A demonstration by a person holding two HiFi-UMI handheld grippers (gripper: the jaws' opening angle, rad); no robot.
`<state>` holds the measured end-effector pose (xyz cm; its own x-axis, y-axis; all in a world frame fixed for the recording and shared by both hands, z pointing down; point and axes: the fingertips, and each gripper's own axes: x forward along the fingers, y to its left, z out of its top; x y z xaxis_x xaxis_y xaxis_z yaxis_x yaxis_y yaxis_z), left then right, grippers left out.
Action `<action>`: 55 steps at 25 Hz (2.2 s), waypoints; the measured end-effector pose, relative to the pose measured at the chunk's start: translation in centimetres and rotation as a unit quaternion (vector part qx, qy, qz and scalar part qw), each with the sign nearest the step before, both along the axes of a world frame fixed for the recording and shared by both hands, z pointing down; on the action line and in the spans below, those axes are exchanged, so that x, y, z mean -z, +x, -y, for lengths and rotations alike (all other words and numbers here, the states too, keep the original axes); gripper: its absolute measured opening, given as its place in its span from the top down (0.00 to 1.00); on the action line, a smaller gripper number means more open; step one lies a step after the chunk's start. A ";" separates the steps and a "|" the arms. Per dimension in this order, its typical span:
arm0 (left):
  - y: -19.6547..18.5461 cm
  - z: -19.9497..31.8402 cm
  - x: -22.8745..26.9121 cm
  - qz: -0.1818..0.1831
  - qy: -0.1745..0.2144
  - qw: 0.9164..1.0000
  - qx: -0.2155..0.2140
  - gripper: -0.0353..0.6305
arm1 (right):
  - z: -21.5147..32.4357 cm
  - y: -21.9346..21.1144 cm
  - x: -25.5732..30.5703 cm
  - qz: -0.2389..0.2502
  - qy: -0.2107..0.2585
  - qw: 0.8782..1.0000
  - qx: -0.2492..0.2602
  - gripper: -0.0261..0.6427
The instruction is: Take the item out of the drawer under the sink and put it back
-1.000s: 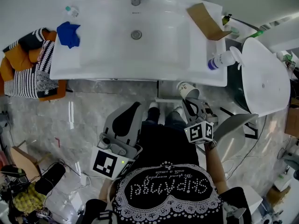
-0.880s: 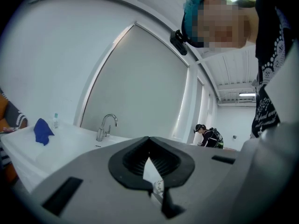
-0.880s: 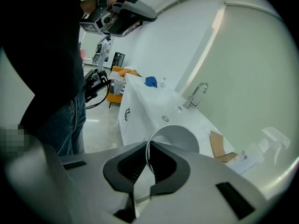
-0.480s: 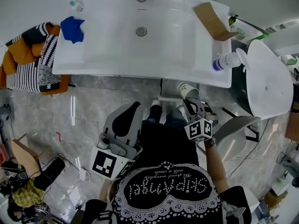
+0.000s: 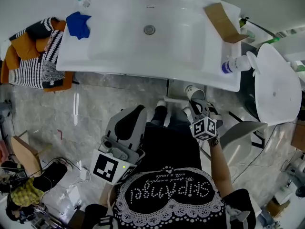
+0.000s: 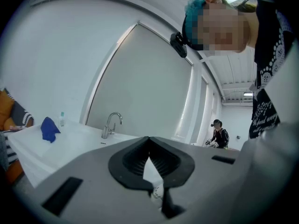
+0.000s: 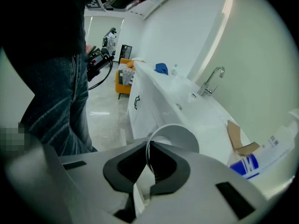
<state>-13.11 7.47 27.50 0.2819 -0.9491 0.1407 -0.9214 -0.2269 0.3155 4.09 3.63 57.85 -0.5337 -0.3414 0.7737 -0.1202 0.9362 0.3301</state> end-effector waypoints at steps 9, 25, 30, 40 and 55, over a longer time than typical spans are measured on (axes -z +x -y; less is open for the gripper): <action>0.3 -0.1 -0.8 -0.001 -0.010 1.000 -0.006 0.94 | 0.6 0.4 -3.4 -0.025 -0.023 0.999 0.005 0.92; 0.8 -0.3 -3.4 -0.012 -0.054 0.998 0.000 0.94 | 2.6 0.5 -8.5 -0.060 -0.055 0.996 0.023 0.92; 1.4 -0.6 -4.3 -0.017 -0.064 0.998 -0.003 0.94 | 3.1 0.6 -9.9 -0.067 -0.061 0.996 0.024 0.92; 2.3 -1.0 -5.9 -0.024 -0.086 0.996 -0.013 0.94 | 3.5 0.8 -13.1 -0.084 -0.076 0.993 0.036 0.92; 1.6 -1.6 -7.3 -0.033 -0.105 0.994 -0.002 0.94 | 5.0 0.3 -16.6 -0.115 -0.090 0.989 0.040 0.92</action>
<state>-11.47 9.09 34.81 0.3006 -0.8997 0.3165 -0.8964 -0.1532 0.4159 4.41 -1.33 74.46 -0.3570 -0.1512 0.9218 0.0159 0.9857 0.1679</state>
